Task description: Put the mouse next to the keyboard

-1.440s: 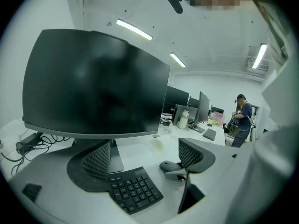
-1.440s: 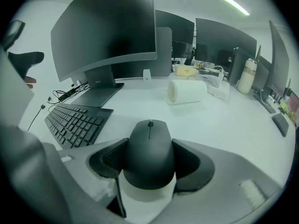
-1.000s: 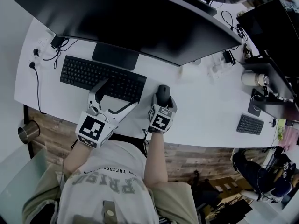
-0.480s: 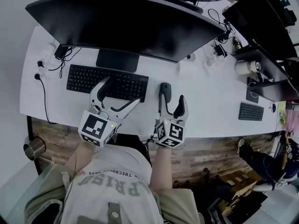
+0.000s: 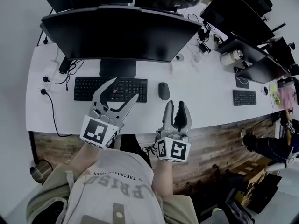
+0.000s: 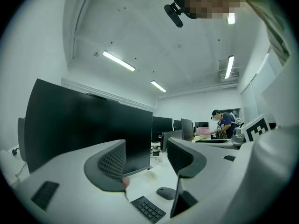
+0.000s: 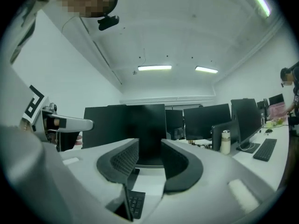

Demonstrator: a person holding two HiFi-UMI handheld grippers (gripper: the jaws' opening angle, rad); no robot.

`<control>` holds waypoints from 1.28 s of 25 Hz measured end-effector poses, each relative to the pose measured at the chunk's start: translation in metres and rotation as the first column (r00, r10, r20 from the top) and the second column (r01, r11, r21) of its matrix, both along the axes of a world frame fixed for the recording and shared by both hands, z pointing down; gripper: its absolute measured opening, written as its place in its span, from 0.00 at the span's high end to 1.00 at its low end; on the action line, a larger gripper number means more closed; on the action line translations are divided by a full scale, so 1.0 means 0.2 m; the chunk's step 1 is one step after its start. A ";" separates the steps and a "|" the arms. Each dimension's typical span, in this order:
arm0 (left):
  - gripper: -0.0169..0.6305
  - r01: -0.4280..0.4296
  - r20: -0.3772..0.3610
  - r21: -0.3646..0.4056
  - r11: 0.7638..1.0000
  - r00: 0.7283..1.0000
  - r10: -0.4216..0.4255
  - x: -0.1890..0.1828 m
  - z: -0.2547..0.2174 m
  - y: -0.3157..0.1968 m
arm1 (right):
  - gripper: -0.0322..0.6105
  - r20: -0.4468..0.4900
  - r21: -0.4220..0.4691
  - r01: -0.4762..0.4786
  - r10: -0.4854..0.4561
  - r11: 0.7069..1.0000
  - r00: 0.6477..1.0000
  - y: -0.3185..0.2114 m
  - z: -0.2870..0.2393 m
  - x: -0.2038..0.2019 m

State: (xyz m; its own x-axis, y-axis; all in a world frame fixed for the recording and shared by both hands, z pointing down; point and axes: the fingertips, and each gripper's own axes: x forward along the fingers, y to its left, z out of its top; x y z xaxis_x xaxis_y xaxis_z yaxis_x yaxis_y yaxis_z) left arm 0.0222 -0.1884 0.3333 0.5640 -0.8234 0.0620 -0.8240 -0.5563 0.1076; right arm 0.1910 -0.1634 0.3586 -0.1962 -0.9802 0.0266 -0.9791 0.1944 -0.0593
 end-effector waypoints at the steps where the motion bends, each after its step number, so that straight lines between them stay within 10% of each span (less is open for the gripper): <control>1: 0.58 -0.004 -0.004 0.009 1.000 1.000 0.004 -0.01 -0.02 0.02 | 0.72 -0.011 0.015 -0.010 0.010 1.000 1.000 0.03 -0.04 -0.01; 8: 0.95 0.010 -0.029 0.069 0.998 1.000 -0.008 -0.08 -0.12 0.15 | 0.95 -0.047 0.063 -0.051 0.054 0.997 0.997 0.19 -0.18 -0.08; 32: 0.96 0.001 -0.047 0.092 0.996 0.999 0.003 -0.04 -0.18 0.17 | 0.95 -0.124 0.108 -0.110 0.123 0.988 0.985 0.23 -0.28 -0.02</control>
